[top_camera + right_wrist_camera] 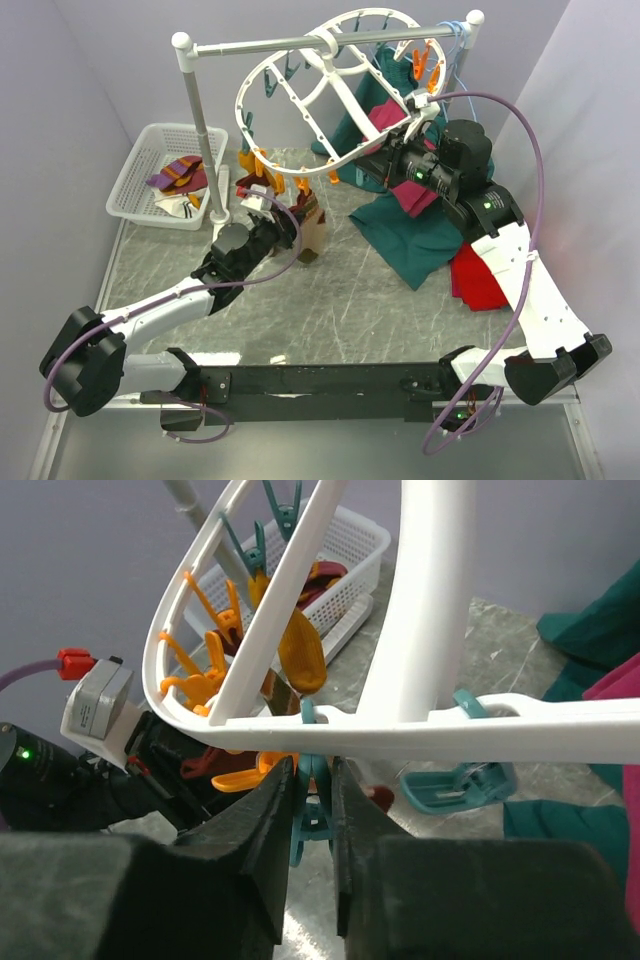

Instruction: Remove the socks clipped to the hanger

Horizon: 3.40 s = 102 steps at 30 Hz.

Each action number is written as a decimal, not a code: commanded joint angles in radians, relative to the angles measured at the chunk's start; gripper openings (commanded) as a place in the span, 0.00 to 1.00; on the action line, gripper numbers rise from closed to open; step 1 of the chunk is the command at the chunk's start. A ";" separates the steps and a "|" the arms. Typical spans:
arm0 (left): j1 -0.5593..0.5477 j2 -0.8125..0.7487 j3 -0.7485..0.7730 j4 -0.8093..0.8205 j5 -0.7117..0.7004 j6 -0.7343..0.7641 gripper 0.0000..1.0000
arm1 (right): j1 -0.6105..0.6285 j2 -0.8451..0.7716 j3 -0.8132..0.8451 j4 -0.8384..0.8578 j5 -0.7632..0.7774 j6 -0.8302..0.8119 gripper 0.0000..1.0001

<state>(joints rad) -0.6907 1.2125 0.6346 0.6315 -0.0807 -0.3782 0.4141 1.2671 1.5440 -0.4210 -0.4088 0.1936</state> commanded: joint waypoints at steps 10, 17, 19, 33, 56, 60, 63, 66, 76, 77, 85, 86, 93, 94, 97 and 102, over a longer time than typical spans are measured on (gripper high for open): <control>-0.056 -0.051 0.037 0.045 0.085 -0.120 0.01 | 0.093 -0.057 -0.005 -0.249 0.215 0.029 0.59; -0.102 -0.047 0.019 0.094 0.084 -0.159 0.01 | 0.337 -0.051 0.005 -0.345 0.525 0.088 0.71; -0.112 -0.045 0.010 0.105 0.084 -0.165 0.01 | 0.373 -0.051 0.014 -0.341 0.585 0.110 0.73; -0.133 -0.065 -0.024 0.123 0.003 -0.235 0.01 | 0.591 0.280 0.469 -0.435 0.965 0.193 0.72; -0.139 -0.099 -0.092 0.188 -0.013 -0.255 0.01 | 0.721 0.632 0.806 -0.443 1.346 0.067 0.59; -0.142 -0.108 -0.099 0.192 -0.013 -0.249 0.01 | 0.729 0.653 0.821 -0.423 1.355 0.040 0.59; -0.144 -0.116 -0.105 0.195 -0.013 -0.242 0.01 | 0.746 0.663 0.812 -0.389 1.380 0.001 0.58; -0.144 -0.123 -0.110 0.197 -0.010 -0.237 0.01 | 0.752 0.684 0.823 -0.366 1.410 -0.029 0.56; -0.147 -0.139 -0.119 0.197 -0.004 -0.225 0.01 | 0.761 0.719 0.794 -0.334 1.501 -0.045 0.51; -0.148 -0.139 -0.122 0.201 -0.004 -0.225 0.01 | 0.761 0.715 0.773 -0.328 1.493 -0.040 0.51; -0.148 -0.145 -0.130 0.201 -0.008 -0.222 0.01 | 0.738 0.677 0.696 -0.278 1.466 0.012 0.46; -0.148 -0.148 -0.133 0.201 -0.010 -0.222 0.01 | 0.733 0.664 0.676 -0.271 1.447 0.024 0.46; -0.148 -0.149 -0.144 0.223 -0.008 -0.222 0.01 | 0.715 0.647 0.654 -0.226 1.432 -0.009 0.46; -0.150 -0.146 -0.144 0.224 -0.007 -0.222 0.01 | 0.713 0.655 0.674 -0.228 1.430 -0.013 0.46; -0.150 -0.142 -0.136 0.220 -0.002 -0.223 0.01 | 0.709 0.675 0.700 -0.228 1.432 -0.019 0.47; -0.150 -0.143 -0.135 0.211 -0.001 -0.223 0.01 | 0.693 0.680 0.712 -0.196 1.427 -0.039 0.46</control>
<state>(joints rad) -0.8330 1.0836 0.4900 0.8040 -0.1017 -0.6170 1.1275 1.9488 2.2066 -0.6708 1.0088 0.1726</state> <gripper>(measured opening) 0.035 0.464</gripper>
